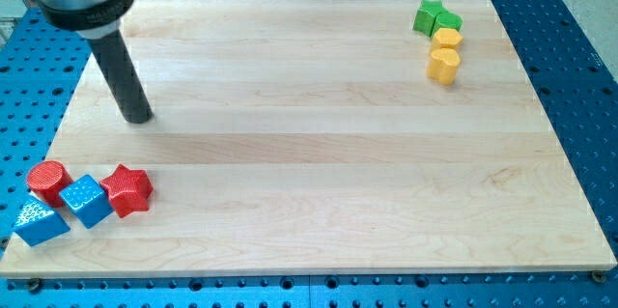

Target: Push red circle into the cube

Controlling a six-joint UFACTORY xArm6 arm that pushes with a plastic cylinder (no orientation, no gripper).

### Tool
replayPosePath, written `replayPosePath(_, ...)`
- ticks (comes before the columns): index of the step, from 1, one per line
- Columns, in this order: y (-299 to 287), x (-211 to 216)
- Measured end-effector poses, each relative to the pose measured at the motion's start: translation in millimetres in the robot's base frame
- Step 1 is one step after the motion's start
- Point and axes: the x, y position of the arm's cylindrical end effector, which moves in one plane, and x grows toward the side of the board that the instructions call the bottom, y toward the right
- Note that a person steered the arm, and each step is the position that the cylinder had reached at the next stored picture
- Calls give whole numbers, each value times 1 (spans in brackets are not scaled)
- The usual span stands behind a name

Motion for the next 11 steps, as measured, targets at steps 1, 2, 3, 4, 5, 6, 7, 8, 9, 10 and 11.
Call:
replayPosePath(1,-46,-1)
replayPosePath(2,-82,14)
replayPosePath(3,-84,19)
replayPosePath(4,-83,67)
replayPosePath(5,-83,82)
replayPosePath(6,-83,82)
replayPosePath(7,-83,92)
replayPosePath(8,-76,98)
replayPosePath(9,-74,104)
replayPosePath(10,-48,109)
replayPosePath(11,5,121)
